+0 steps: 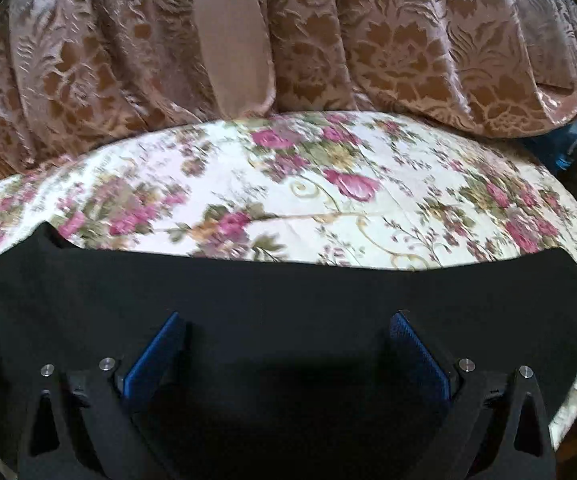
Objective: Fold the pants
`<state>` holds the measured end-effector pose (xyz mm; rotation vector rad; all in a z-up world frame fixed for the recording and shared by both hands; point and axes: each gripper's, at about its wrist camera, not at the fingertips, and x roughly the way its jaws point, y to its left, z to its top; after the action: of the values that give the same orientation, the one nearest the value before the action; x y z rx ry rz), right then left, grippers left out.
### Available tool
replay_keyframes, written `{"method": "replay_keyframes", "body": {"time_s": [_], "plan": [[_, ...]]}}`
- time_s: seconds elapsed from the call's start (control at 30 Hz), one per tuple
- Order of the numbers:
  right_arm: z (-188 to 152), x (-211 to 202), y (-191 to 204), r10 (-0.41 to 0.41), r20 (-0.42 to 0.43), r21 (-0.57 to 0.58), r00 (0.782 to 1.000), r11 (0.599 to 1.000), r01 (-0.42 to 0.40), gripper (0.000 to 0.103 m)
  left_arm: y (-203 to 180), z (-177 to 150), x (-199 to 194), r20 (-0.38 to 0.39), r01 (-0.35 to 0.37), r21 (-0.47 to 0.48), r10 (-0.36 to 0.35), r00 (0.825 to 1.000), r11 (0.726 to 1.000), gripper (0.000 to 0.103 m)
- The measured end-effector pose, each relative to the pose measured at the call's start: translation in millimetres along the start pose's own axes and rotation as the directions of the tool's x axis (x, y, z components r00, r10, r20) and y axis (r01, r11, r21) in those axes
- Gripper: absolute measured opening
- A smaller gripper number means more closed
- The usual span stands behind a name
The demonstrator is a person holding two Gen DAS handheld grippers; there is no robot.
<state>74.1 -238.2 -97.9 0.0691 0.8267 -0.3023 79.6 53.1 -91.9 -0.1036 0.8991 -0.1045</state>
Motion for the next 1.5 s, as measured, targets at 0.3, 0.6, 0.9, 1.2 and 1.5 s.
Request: {"method": "replay_keyframes", "body": {"time_s": [0.3, 0.6, 0.9, 1.2, 1.5], "plan": [[58, -4, 50, 0.616, -0.126, -0.090, 0.778, 0.774, -0.627, 0.066, 35, -19, -4, 0.009, 0.013, -0.064, -0.012, 1.000, 0.998, 0.052], [88, 86, 162, 0.685, -0.459, -0.008, 0.566, 0.633, -0.774, 0.038, 54, -35, -1, 0.007, 0.011, -0.043, -0.011, 1.000, 0.999, 0.052], [90, 105, 192, 0.517, -0.435, -0.223, 0.738, 0.732, -0.644, 0.004, 53, -30, 15, -0.024, -0.018, -0.038, 0.018, 1.000, 0.999, 0.053], [84, 103, 207, 0.455, -0.339, -0.288, 0.824, 0.783, -0.551, 0.029, 58, -22, 8, -0.016, 0.007, -0.050, -0.008, 1.000, 0.999, 0.055], [66, 43, 163, 0.507, -0.267, -0.245, 0.819, 0.786, -0.567, 0.036, 97, -28, -12, 0.010, -0.074, -0.154, 0.077, 0.997, 0.985, 0.055]]}}
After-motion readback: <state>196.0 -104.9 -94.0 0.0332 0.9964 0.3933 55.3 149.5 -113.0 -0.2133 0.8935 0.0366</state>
